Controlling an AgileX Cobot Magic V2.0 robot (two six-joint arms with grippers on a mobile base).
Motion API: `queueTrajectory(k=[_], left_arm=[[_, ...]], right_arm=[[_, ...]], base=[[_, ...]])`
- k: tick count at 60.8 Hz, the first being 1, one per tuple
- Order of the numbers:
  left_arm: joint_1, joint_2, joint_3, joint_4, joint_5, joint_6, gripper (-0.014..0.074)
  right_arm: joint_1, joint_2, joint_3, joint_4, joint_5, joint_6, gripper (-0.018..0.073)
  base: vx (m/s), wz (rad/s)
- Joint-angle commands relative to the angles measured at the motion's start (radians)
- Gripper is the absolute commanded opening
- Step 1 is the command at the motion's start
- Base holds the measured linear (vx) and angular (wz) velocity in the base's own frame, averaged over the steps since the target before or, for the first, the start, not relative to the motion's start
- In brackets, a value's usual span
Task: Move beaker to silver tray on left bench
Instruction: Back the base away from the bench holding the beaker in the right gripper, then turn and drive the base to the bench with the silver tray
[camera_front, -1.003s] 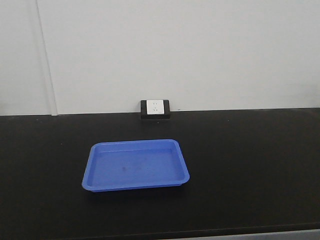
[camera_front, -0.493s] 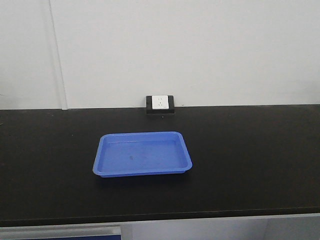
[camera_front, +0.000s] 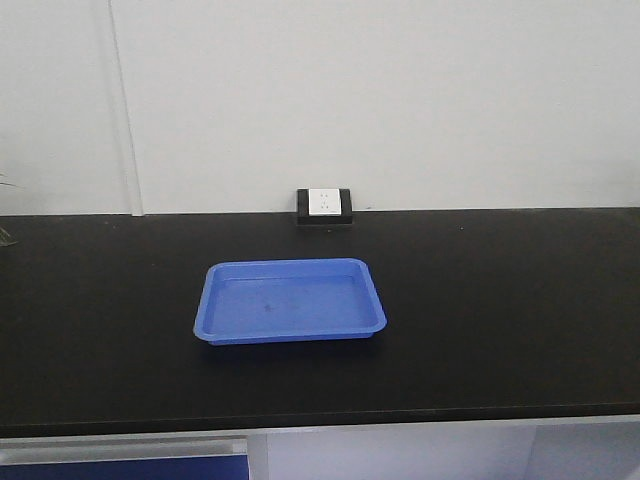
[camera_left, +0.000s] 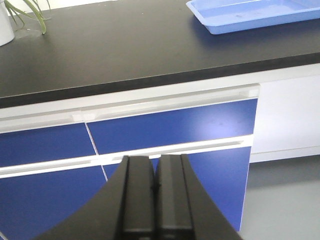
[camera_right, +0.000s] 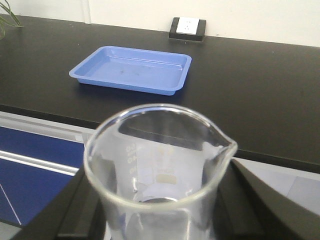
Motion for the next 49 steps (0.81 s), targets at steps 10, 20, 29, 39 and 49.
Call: queueTrajectory(k=[10,20,29,39,49], left_arm=[[-0.006,-0.007,0.020,-0.003,-0.075,-0.002,0.0001],[-0.006,-0.007,0.020,-0.003,-0.075,-0.002,0.0001],[-0.006,-0.007,0.020,-0.003,-0.075,-0.002,0.0001],[-0.006,-0.007,0.020,-0.003,-0.075,-0.002,0.0001],[-0.006,-0.007,0.020,-0.003,-0.075,-0.002,0.0001]], right_arm=[[-0.006,0.001,-0.033,-0.022,-0.073,-0.006,-0.0011],[-0.006,0.001,-0.033,-0.022,-0.073,-0.006,-0.0011],[-0.006,0.001,-0.033,-0.022,-0.073,-0.006,-0.0011],[-0.006,0.001,-0.033,-0.022,-0.073,-0.006,-0.0011],[-0.006,0.001,-0.033,-0.022,-0.073,-0.006,-0.0011]], base=[[-0.13,-0.04],[-0.22,-0.03],[-0.28,0.06],[-0.31,0.22],[-0.34,0.34]])
